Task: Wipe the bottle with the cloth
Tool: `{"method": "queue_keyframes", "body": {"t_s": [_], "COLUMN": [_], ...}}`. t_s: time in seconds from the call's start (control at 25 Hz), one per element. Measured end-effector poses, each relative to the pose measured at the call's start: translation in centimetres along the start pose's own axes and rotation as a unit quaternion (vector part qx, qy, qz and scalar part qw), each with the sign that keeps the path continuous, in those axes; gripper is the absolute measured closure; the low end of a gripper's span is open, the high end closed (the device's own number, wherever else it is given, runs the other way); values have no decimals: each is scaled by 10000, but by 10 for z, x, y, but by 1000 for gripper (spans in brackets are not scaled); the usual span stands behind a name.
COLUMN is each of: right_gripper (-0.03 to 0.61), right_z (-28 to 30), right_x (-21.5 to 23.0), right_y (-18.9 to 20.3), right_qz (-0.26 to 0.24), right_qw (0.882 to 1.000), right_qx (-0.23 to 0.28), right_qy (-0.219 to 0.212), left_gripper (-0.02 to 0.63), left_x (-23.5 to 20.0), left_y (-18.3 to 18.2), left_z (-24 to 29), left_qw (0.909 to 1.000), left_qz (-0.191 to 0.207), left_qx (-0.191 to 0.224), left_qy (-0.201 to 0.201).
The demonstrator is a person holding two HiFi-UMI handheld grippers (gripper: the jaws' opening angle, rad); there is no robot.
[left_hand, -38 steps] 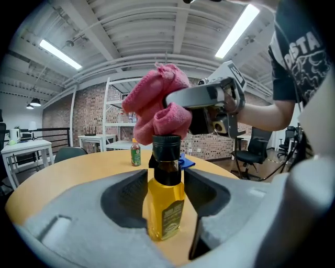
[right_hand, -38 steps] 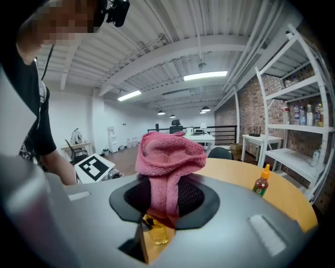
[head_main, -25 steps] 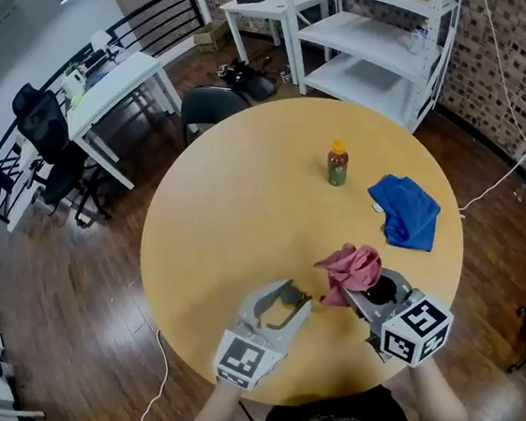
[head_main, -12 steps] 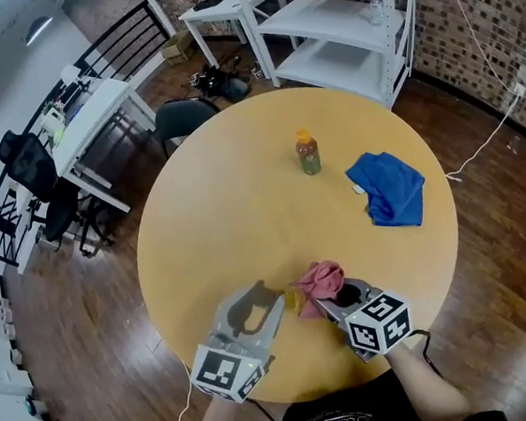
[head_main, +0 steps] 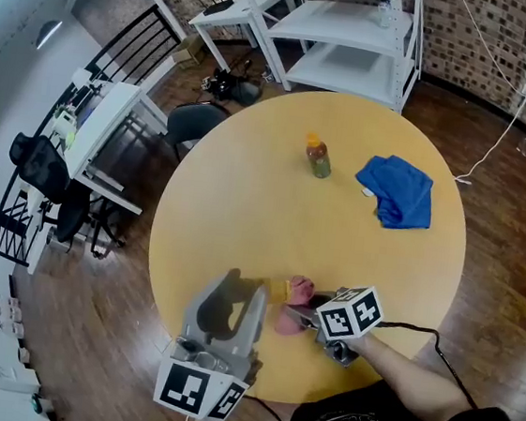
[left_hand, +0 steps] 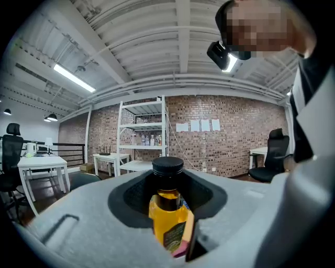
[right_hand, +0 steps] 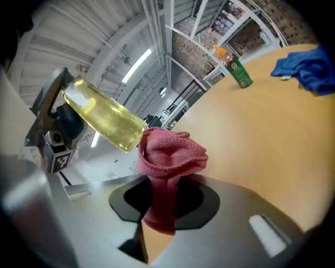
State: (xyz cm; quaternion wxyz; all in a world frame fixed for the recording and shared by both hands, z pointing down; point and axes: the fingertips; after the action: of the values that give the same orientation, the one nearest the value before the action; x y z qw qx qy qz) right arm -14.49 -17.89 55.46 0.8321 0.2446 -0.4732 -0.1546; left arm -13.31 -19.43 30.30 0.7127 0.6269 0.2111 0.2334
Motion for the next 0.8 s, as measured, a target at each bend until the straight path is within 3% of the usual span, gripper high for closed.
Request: {"method": "queue_keyframes", "body": {"t_s": [0.32,0.8], "right_gripper": [480,480], "right_z": [15,-2], "right_x": [-36,-8], "right_y": [-3,-2], "right_qz": [87,234], "right_qw": [9985,9994], "right_qx": [-190,-94], "right_qy": [-501,-240], "left_gripper": [456,456], "left_x": [9,4], "left_y": [0,14], "left_z": [3,0], "left_qw": [9999,9997], "left_qz": [36,13], "left_qx": [-82,-210], "left_qy": [57,-78]}}
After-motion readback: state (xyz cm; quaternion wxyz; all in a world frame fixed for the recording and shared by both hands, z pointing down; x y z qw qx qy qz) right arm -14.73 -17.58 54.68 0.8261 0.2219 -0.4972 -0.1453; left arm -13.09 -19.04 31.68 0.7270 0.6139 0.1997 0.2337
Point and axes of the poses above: the fingertips, and each gripper's own axes: z forward along the fingers, x to its right, y out of its underside, and after that the axes turned 6 degrees about y, right-handed
